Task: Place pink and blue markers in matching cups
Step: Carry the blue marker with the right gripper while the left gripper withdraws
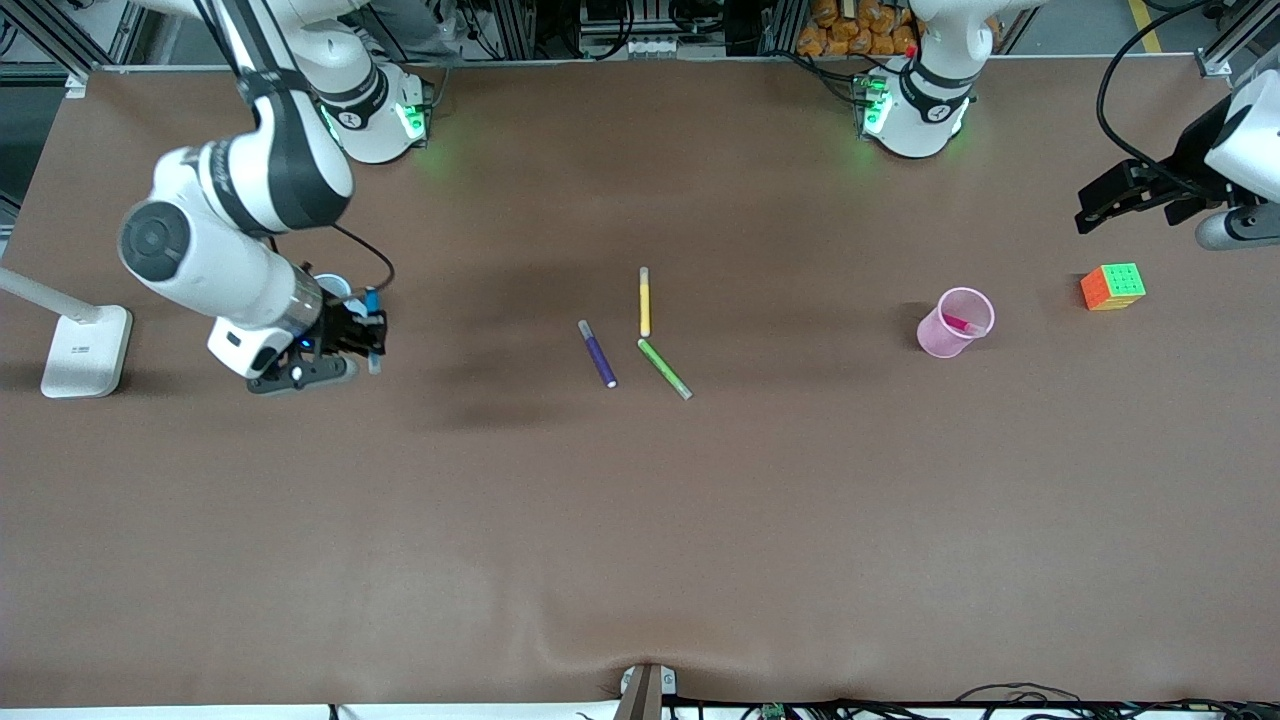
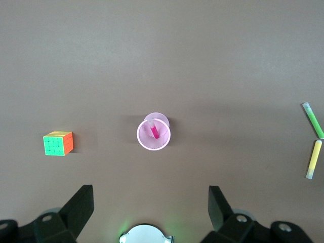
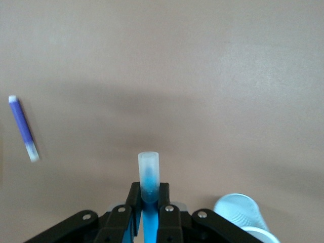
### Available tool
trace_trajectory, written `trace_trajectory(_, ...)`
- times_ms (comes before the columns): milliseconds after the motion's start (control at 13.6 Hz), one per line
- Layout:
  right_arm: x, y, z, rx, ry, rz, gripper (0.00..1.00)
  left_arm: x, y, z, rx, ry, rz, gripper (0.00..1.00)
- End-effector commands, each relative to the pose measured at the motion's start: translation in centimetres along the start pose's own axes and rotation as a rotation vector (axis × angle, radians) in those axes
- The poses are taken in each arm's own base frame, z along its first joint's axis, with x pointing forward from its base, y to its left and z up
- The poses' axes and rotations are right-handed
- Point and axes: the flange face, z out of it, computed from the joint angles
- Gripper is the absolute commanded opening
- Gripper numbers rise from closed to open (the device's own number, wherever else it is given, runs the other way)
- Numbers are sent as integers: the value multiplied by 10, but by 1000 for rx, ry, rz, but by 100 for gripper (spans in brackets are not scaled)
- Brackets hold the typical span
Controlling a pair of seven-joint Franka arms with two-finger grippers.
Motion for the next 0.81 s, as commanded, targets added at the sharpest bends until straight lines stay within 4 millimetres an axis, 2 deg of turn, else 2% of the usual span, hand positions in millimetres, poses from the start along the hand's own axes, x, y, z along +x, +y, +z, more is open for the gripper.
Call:
trace_trajectory(0,-35,25,2,36,2,-148,0,-9,2,-15,-11,11,-2,100)
trace_trajectory(294,-70,109,29,277,140,-495,0,-12,1,-19,-8,17,0,100)
trace_trajectory(367,-79,121,35,332,164,-545,0,-13,1,-17,-6,2,-3,100)
trace_trajectory(587,-97,146,36,424,203,-614,0,-12,-4,-18,-5,2,-7,100)
trace_trajectory(734,-100,152,51,504,268,-657,0,-11,-8,-14,3,-8,-7,100)
